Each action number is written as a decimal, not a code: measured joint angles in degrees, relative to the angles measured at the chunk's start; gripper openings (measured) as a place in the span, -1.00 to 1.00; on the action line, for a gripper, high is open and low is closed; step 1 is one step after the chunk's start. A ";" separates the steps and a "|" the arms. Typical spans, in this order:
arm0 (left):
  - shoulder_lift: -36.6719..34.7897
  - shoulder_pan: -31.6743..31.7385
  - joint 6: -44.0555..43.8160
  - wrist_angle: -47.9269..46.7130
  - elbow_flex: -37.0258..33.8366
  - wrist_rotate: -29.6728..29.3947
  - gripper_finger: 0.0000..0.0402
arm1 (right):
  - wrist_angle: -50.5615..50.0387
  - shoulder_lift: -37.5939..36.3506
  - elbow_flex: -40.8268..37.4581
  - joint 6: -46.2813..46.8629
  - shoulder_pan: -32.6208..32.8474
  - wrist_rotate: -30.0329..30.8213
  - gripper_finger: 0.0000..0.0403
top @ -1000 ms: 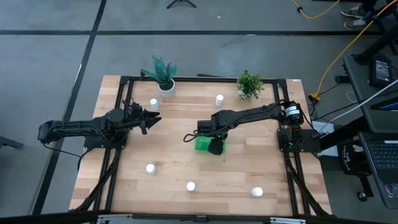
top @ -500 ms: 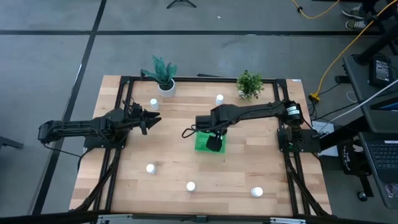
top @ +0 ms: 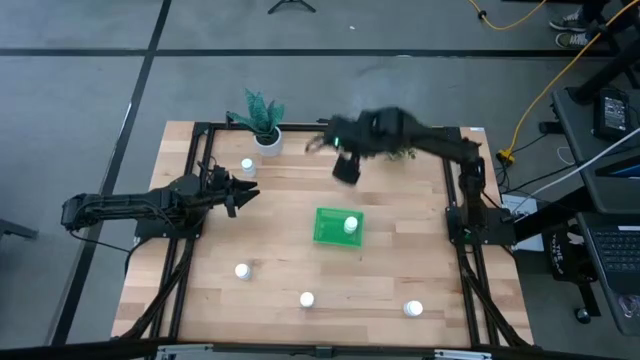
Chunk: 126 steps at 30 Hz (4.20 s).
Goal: Pick and place pill bottles into a basket
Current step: Put the top right medicine bottle into the green basket
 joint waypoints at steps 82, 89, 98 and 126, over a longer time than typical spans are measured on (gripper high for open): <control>-0.01 -0.01 -8.13 0.44 -0.02 -8.20 0.06 | 31.56 3.76 -39.90 -9.91 -19.61 -19.67 0.77; -0.01 -0.02 -8.13 0.44 -0.02 -9.27 0.06 | 31.68 3.74 -39.90 -9.93 -19.61 -19.67 0.58; 0.02 0.01 -7.44 0.44 -0.02 -9.31 0.06 | 31.42 3.74 -39.90 -9.91 -19.61 -19.67 0.06; -0.01 -0.01 -7.50 0.83 -0.01 -13.55 0.06 | 15.21 3.23 -6.54 -6.90 -4.84 -22.23 -0.27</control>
